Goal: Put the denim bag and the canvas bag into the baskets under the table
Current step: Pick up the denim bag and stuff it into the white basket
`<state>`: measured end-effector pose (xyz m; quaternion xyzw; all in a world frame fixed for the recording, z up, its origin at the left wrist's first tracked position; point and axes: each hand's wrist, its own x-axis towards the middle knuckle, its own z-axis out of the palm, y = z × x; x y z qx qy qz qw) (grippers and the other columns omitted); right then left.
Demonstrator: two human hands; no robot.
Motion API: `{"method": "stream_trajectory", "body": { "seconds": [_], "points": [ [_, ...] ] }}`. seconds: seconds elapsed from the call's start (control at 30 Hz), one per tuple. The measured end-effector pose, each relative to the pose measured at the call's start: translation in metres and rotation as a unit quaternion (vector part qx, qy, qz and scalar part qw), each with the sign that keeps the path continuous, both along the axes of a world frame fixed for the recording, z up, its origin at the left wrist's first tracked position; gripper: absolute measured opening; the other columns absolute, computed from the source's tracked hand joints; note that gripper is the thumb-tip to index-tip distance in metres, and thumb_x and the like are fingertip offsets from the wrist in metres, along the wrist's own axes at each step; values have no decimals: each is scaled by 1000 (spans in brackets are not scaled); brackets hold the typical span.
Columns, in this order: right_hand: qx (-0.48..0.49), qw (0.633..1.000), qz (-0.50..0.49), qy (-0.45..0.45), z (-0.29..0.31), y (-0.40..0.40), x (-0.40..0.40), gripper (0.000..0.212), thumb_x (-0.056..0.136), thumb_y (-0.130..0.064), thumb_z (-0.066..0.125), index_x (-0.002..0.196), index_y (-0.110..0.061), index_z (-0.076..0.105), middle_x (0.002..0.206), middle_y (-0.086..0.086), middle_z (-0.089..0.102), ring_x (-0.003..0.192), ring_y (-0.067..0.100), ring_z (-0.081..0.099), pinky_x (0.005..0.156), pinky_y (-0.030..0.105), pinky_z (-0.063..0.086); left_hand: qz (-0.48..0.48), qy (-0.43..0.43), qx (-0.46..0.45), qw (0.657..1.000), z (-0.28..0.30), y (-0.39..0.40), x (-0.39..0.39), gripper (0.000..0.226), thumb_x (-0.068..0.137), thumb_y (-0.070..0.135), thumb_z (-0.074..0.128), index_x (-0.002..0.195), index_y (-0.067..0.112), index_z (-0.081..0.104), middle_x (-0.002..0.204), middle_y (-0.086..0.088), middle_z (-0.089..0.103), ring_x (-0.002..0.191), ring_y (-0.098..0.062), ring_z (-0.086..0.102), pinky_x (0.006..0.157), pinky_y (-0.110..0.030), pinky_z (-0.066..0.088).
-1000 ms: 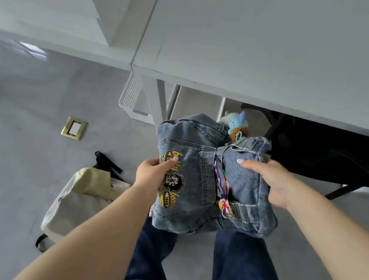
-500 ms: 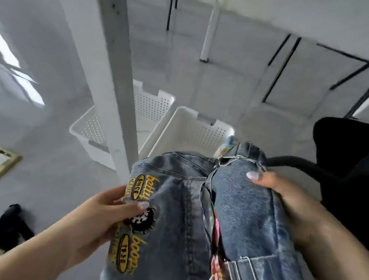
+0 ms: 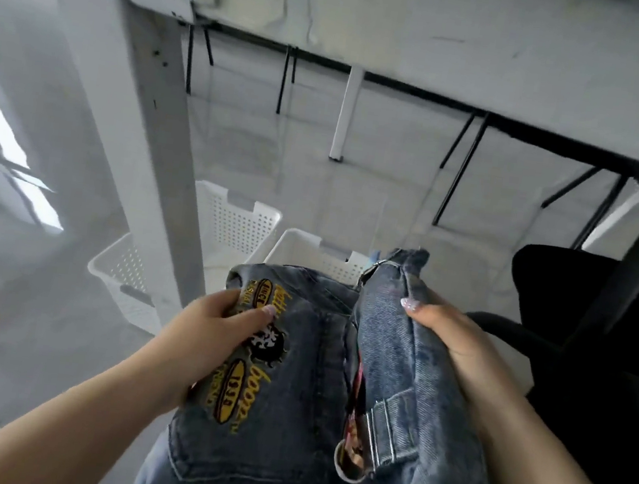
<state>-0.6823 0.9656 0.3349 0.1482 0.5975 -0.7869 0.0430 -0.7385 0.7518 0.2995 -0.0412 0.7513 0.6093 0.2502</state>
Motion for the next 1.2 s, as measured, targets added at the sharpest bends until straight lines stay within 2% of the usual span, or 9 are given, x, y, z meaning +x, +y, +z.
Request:
{"method": "stream_trajectory", "body": {
  "seconds": [0.2, 0.37, 0.5, 0.63, 0.77, 0.93, 1.03, 1.13, 1.2],
  "points": [
    [91, 993, -8, 79, 44, 12, -18, 19, 86, -6, 52, 93, -13, 68, 65, 5, 68, 52, 16, 65, 45, 23, 51, -8, 56, 10, 998, 48, 25, -32, 22, 84, 31, 67, 94, 13, 70, 79, -10, 77, 71, -26, 74, 74, -42, 60],
    [143, 980, -2, 139, 79, 30, -37, 17, 87, -7, 51, 85, -17, 65, 65, 6, 63, 50, 16, 62, 46, 24, 52, -21, 117, 23, 993, 83, 49, -61, 21, 85, 30, 66, 94, 11, 69, 80, -10, 76, 65, -21, 73, 60, -31, 60],
    [232, 958, -14, 171, 91, 35, -56, 13, 82, -6, 61, 75, -16, 66, 56, -6, 68, 51, 5, 64, 51, 15, 51, -9, 151, 47, 987, 102, 68, -80, 7, 87, 23, 65, 89, 16, 68, 84, -11, 74, 72, -26, 72, 71, -37, 59],
    [227, 964, -42, 133, 81, 46, -85, 11, 79, -7, 67, 75, -17, 66, 65, -2, 70, 61, 12, 66, 61, 20, 52, 2, 160, 47, 986, 97, 86, -114, 26, 89, 19, 62, 114, 10, 63, 98, -17, 71, 85, -33, 69, 80, -45, 57],
    [292, 950, -38, 103, 52, 47, -112, 22, 81, -3, 61, 90, -23, 59, 95, 13, 65, 84, 26, 63, 82, 37, 51, 21, 195, -45, 979, 56, 98, -146, 36, 92, 19, 57, 128, 11, 56, 108, -12, 66, 100, -33, 64, 89, -39, 53],
    [390, 919, -1, 56, -8, 45, -129, 60, 85, 0, 55, 138, -24, 41, 109, 5, 57, 93, 19, 55, 76, 25, 40, 69, 264, -178, 945, -27, 104, -166, 32, 90, 14, 52, 119, 19, 65, 105, -12, 66, 85, -29, 61, 78, -36, 53],
    [422, 907, 5, 0, -46, 48, -133, 67, 85, -3, 54, 144, -26, 33, 117, 5, 59, 97, 22, 56, 77, 25, 40, 80, 256, -195, 943, -82, 95, -169, 40, 88, 12, 52, 124, 23, 61, 111, -14, 64, 92, -28, 60, 82, -35, 50],
    [469, 881, -9, -51, -85, 51, -129, 66, 84, -4, 51, 144, -26, 35, 121, 11, 62, 101, 28, 60, 79, 28, 47, -22, 192, -237, 952, -137, 73, -150, 52, 85, 8, 52, 133, 28, 52, 121, -10, 61, 94, -23, 61, 75, -31, 50],
    [502, 859, -3, -99, -115, 47, -120, 67, 85, -5, 49, 146, -26, 31, 129, 13, 59, 107, 32, 60, 84, 33, 48, -124, 157, -313, 929, -177, 48, -128, 55, 79, 20, 55, 133, 29, 50, 124, -10, 60, 102, -27, 63, 82, -31, 51]
  ]
}}
